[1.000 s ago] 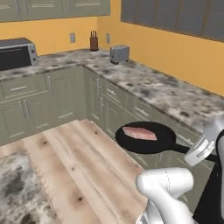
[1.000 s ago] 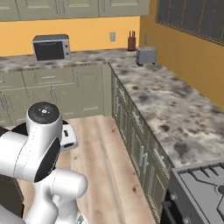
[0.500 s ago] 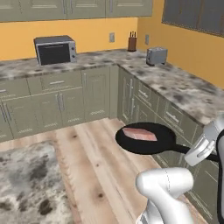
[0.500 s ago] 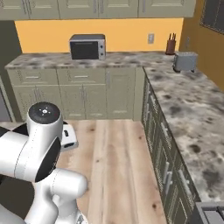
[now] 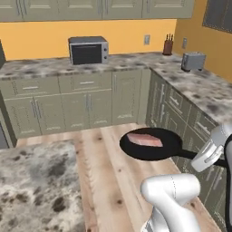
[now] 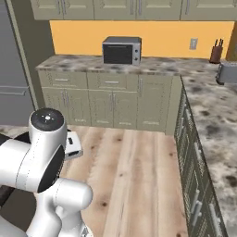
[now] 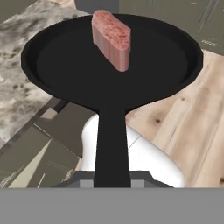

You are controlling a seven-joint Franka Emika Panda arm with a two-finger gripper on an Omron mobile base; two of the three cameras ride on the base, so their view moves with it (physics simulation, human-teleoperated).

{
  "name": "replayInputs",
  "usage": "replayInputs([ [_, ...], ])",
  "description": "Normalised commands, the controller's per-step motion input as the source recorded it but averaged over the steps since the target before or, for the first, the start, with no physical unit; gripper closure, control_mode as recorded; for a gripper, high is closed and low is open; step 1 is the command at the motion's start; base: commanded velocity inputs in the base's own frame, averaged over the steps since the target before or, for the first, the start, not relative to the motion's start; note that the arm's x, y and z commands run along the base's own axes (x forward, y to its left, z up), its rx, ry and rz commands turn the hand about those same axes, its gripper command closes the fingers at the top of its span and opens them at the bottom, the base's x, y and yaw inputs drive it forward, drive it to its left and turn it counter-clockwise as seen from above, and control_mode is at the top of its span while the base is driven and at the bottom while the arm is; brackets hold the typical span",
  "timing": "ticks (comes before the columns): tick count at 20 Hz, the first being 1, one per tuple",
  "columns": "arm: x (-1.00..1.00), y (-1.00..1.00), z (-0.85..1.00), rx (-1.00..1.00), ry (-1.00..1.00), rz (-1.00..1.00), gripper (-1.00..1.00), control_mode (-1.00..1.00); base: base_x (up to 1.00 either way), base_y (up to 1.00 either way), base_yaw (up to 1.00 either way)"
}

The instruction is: Pick up the pan with the steak in it and place it on the dining table. Then place the steak on the plate.

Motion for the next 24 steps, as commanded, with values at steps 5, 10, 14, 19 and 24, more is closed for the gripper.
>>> replayInputs([
  [5,0.0,0.0,0.0,0.0,0.0,0.0,1.0,1.0,-0.14,-0.23,0.28],
  [10,0.0,0.0,0.0,0.0,0.0,0.0,1.0,1.0,0.21,-0.09,0.01],
  [14,0.0,0.0,0.0,0.0,0.0,0.0,1.0,1.0,0.76,-0.27,0.02],
  [19,0.0,0.0,0.0,0.0,0.0,0.0,1.0,1.0,0.97,-0.23,0.02],
  [24,0.0,0.0,0.0,0.0,0.0,0.0,1.0,1.0,1.0,-0.25,0.01],
])
